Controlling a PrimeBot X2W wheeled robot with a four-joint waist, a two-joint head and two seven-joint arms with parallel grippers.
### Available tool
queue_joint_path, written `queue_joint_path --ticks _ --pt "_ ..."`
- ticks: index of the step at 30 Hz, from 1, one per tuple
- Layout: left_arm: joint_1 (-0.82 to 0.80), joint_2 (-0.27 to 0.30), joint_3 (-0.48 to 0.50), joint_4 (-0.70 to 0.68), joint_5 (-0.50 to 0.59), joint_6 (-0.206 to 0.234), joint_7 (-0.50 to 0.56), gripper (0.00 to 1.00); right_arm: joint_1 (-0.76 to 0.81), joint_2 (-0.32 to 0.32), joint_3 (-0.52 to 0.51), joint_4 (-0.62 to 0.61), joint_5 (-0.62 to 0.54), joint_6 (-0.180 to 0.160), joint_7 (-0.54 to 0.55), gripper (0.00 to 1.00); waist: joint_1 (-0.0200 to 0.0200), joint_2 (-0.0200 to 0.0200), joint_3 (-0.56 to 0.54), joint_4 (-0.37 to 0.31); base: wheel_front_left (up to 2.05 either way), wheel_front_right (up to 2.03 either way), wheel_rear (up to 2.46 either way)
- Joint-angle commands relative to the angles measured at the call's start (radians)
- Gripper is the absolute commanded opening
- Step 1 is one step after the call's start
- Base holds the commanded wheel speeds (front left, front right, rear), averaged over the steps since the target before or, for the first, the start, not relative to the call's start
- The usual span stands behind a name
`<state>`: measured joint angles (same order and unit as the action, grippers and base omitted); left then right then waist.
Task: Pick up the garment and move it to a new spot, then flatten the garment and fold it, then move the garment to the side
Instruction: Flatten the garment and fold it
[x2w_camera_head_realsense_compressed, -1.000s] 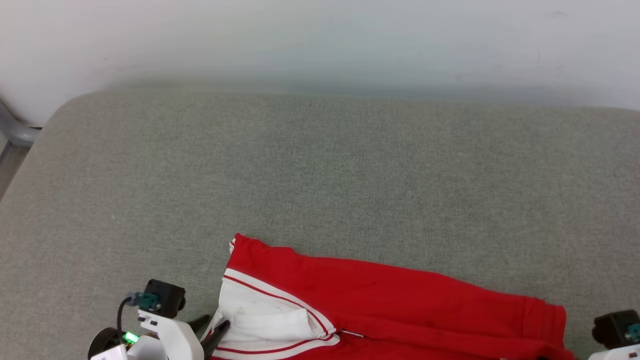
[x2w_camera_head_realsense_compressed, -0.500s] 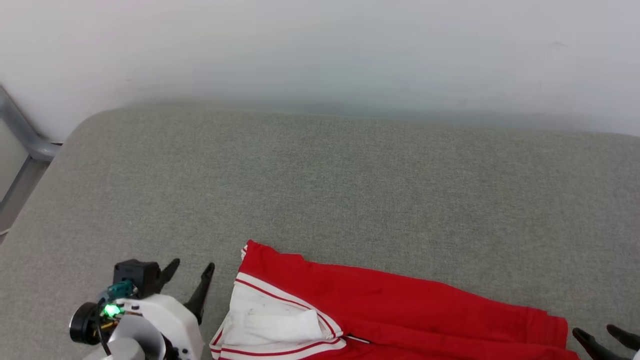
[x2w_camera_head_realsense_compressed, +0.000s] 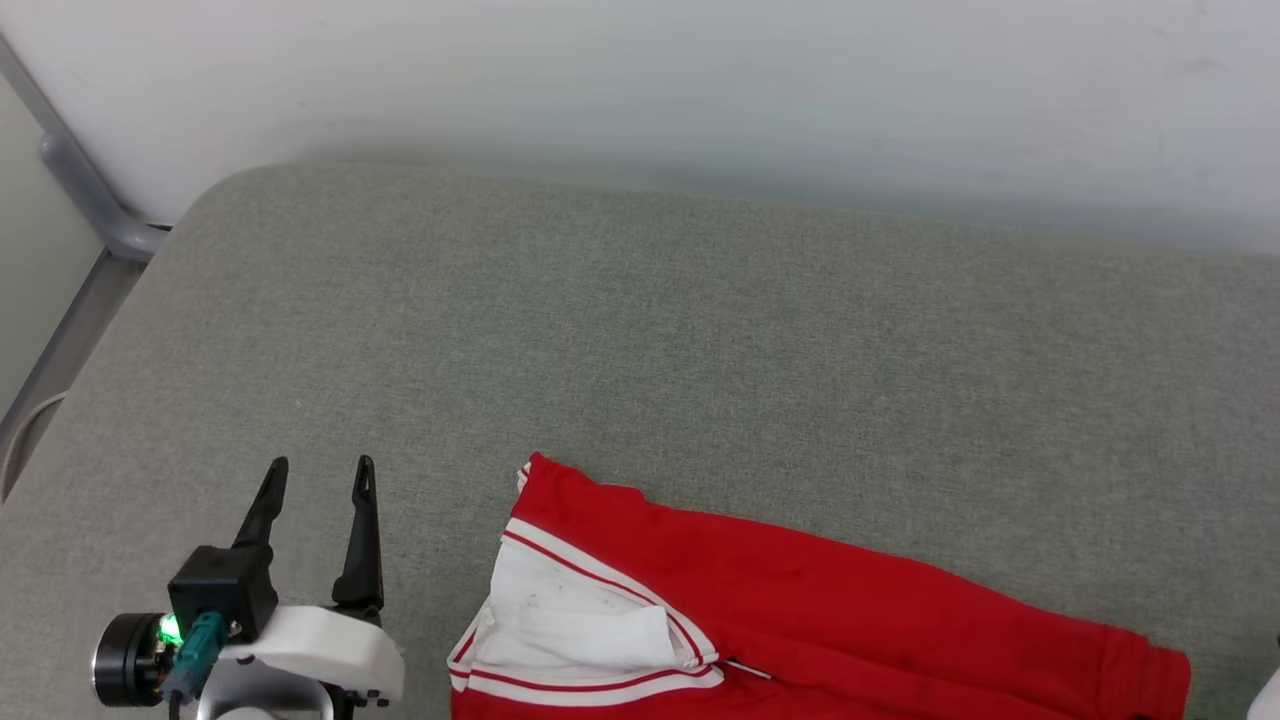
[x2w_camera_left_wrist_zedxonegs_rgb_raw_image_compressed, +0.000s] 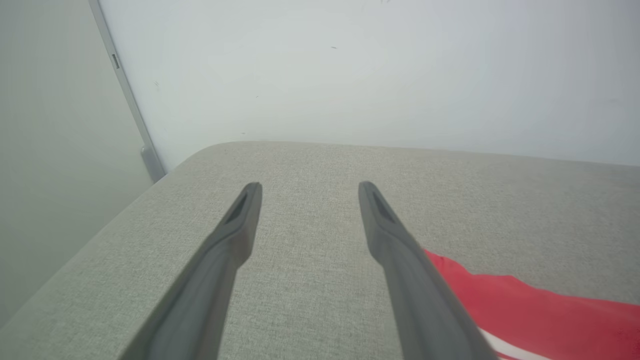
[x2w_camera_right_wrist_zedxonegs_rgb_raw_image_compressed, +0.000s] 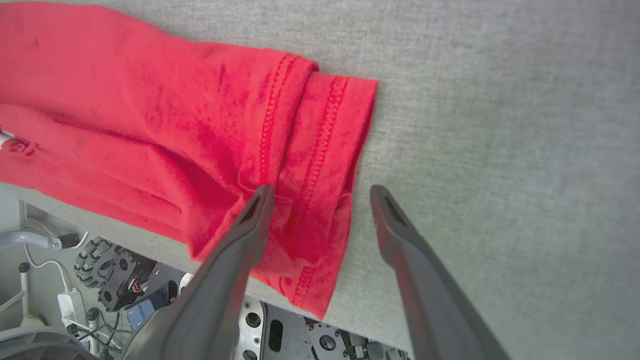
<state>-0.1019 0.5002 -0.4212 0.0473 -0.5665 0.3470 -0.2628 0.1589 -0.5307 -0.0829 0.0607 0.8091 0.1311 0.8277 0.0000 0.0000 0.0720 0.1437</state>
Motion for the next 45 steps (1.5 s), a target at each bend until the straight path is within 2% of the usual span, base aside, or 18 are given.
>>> queue_joint_path --ticks 1,2,10,16,17,18,19,22,23,24,31,37,42,45 --pt "0.043 -0.039 0.047 -0.021 0.068 -0.013 -0.002 1.00 -0.026 0.015 0.021 0.019 0.013 -0.001 0.003 1.00 0.0000 0.0000 0.017 0.016 0.00 0.00 0.00" --pt "0.043 -0.039 0.047 -0.021 0.068 -0.013 -0.002 1.00 -0.026 0.015 0.021 0.019 0.013 -0.001 0.003 1.00 0.0000 0.0000 0.017 0.016 0.00 0.00 0.00" --pt "0.119 -0.190 0.178 -0.063 0.252 -0.067 -0.002 1.00 -0.070 0.037 0.129 0.097 -0.005 -0.001 -0.016 1.00 0.0000 0.0000 0.053 0.039 0.00 0.00 0.00" --pt "0.152 -0.273 0.245 -0.072 0.367 -0.116 -0.002 1.00 -0.064 0.058 0.233 0.169 0.006 0.001 -0.040 1.00 0.0000 0.0000 0.059 0.045 0.00 0.00 0.00" --pt "0.155 -0.283 0.257 -0.071 0.380 -0.127 -0.002 1.00 -0.065 0.059 0.247 0.179 0.009 0.001 -0.047 0.67 0.0000 0.0000 0.059 0.045 0.00 0.00 0.00" --pt "0.160 -0.293 0.265 -0.068 0.391 -0.137 -0.002 1.00 -0.067 0.057 0.260 0.186 0.011 0.001 -0.060 0.16 0.0000 0.0000 0.058 0.044 0.00 0.00 0.00" --pt "0.163 -0.303 0.276 -0.066 0.402 -0.147 -0.002 1.00 -0.071 0.053 0.270 0.191 0.015 0.001 -0.073 0.00 0.0000 0.0000 0.057 0.043 0.00 0.00 0.00" --pt "0.174 -0.322 0.308 -0.064 0.436 -0.173 -0.002 1.00 -0.087 0.030 0.285 0.199 0.030 0.000 -0.112 0.00 0.0000 0.0000 0.050 0.036 0.00 0.00 0.00" --pt "0.189 -0.342 0.340 -0.061 0.469 -0.200 -0.002 1.00 -0.110 -0.015 0.283 0.184 0.059 -0.001 -0.158 0.00 0.0000 0.0000 0.039 0.023 0.00 0.00 0.00" --pt "0.193 -0.343 0.345 -0.059 0.477 -0.208 -0.002 1.00 -0.115 -0.029 0.279 0.181 0.066 -0.001 -0.168 0.00 0.0000 0.0000 0.037 0.020 0.00 0.00 0.00" --pt "0.206 -0.362 0.378 -0.057 0.512 -0.243 -0.002 1.00 -0.131 -0.127 0.194 0.198 0.078 -0.001 -0.213 0.00 0.0000 0.0000 0.020 0.010 0.00 0.00 0.00" --pt "0.216 -0.369 0.382 -0.057 0.535 -0.266 -0.002 1.00 -0.111 -0.195 0.082 0.278 0.050 -0.001 -0.208 0.00 0.0000 0.0000 0.016 0.009 0.00 0.00 0.00" --pt "0.221 -0.372 0.378 -0.052 0.548 -0.276 -0.002 1.00 -0.100 -0.215 0.000 0.355 0.003 -0.001 -0.197 0.00 0.0000 0.0000 0.013 0.004 0.00 0.00 0.00" --pt "0.225 -0.375 0.380 -0.052 0.553 -0.277 -0.002 1.00 -0.100 -0.194 -0.020 0.351 0.004 -0.001 -0.189 0.00 0.0000 0.0000 0.009 -0.002 0.00 0.00 0.00"
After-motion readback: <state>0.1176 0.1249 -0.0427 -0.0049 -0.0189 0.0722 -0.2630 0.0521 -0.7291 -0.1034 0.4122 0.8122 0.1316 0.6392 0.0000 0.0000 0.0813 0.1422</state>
